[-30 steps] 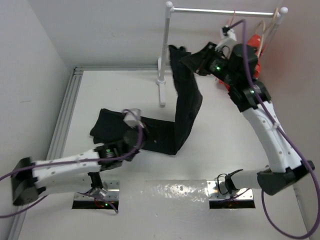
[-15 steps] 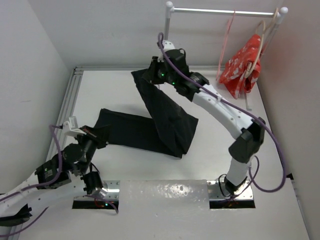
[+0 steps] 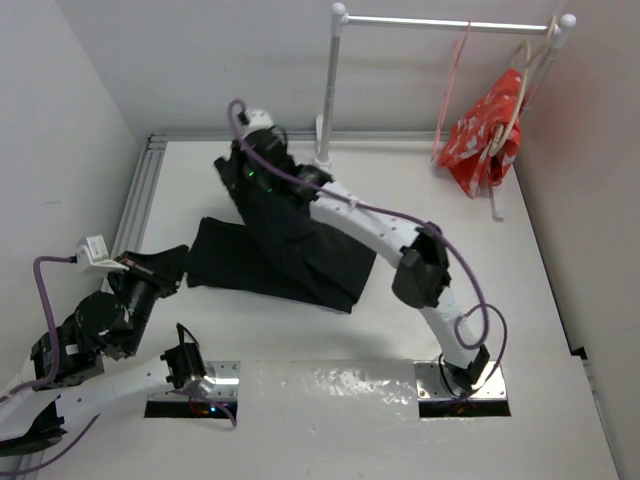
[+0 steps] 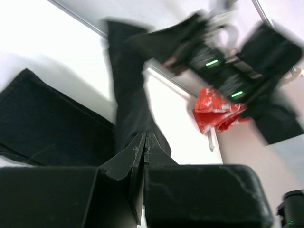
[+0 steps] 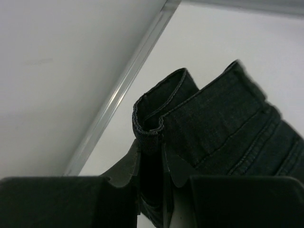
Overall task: Place the trousers on the hanger
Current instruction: Fold the trousers at the center of the board.
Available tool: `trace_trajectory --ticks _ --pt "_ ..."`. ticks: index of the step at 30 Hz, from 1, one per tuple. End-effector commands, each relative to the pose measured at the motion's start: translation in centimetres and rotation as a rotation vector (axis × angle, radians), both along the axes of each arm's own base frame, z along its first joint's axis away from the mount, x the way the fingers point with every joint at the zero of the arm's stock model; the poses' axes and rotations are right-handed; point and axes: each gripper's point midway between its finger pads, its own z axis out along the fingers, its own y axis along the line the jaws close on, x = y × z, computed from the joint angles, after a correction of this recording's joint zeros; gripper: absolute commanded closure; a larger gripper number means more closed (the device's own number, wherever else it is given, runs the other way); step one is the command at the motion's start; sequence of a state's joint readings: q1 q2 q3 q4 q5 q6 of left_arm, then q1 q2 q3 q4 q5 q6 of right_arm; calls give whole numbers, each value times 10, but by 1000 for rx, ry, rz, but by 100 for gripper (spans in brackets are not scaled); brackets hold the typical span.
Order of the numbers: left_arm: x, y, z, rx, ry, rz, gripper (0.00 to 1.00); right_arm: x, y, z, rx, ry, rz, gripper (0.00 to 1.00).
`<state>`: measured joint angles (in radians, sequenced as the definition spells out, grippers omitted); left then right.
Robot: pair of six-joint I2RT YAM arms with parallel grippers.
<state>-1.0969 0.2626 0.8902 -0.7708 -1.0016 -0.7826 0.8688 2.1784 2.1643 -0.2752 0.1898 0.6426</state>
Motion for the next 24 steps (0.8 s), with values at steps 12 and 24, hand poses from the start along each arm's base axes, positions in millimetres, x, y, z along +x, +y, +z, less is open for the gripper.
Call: trace_trajectory --ticks 12,24 --pt "-4 23 -9 -22 9 67 100 -80 133 -134 50 104 234 45" --pt "24 -14 -8 146 40 130 95 -129 9 -47 -18 -41 203 59"
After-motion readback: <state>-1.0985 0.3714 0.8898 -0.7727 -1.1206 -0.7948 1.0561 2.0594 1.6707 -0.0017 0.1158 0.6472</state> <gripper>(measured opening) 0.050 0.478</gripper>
